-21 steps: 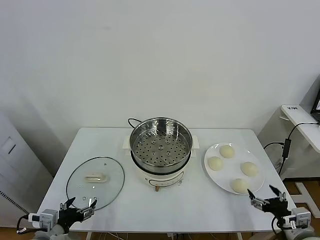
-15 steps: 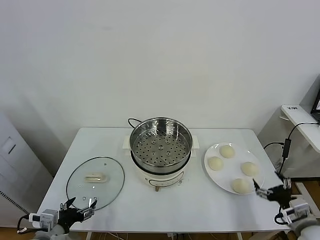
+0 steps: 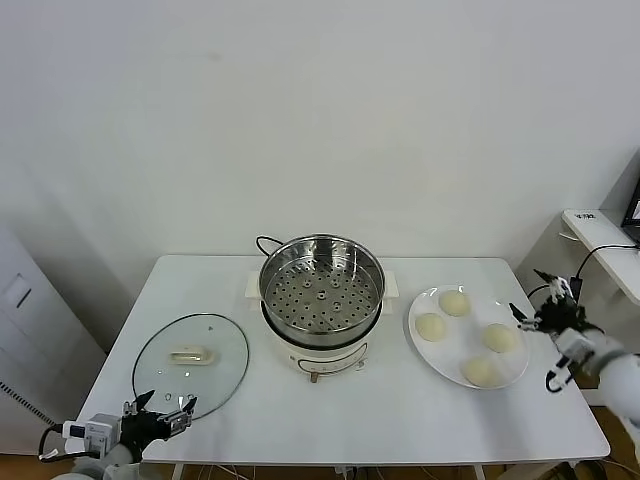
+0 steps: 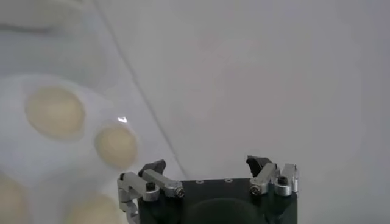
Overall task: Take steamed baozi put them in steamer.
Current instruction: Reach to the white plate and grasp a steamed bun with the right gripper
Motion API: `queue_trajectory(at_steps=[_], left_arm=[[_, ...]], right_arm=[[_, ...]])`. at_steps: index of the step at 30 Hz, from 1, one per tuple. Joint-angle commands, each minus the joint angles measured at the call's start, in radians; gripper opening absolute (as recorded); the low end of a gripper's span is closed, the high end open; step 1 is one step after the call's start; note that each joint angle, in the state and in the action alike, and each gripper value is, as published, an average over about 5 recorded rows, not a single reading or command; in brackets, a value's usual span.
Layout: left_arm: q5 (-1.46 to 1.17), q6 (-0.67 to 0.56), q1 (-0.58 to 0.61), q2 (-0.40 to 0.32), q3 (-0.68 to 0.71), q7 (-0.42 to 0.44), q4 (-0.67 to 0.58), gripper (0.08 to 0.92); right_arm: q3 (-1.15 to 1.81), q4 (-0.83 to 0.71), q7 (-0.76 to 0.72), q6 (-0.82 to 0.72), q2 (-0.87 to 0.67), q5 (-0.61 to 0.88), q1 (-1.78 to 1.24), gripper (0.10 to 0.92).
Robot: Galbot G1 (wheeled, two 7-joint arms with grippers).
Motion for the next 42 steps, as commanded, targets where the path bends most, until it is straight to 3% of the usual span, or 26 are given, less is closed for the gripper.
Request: queue_trajectory(at_steps=[1, 8, 14, 27, 42], left_arm=[[0.011, 0.002, -0.010, -0.002, 0.005, -0.001, 0.005, 0.823], [0.011, 0.006, -0.014, -0.002, 0.004, 0.000, -0.003, 0.823], [0.010, 0.012, -0.017, -0.001, 0.006, 0.000, -0.008, 0.823], [0.003, 0.024, -0.029, 0.006, 0.018, -0.002, -0.007, 0.823], [0.002, 0.026, -0.026, 0.007, 0.032, -0.004, -0.018, 0.823]], right_arm=[[-0.514, -0.329, -0.366, 0.079, -0.083, -0.038, 0.592, 0.823], [-0.877, -0.545, -0.528, 0.150, -0.001, 0.051, 0.921, 0.823], [-1.003, -0.690, -0.586, 0.193, 0.129, 0.052, 1.027, 0.823], [-0.968, -0.969, -0.610, 0.261, 0.366, -0.079, 1.030, 0.823], [-0.829, -1.059, -0.548, 0.293, 0.456, -0.232, 0.969, 0.823]])
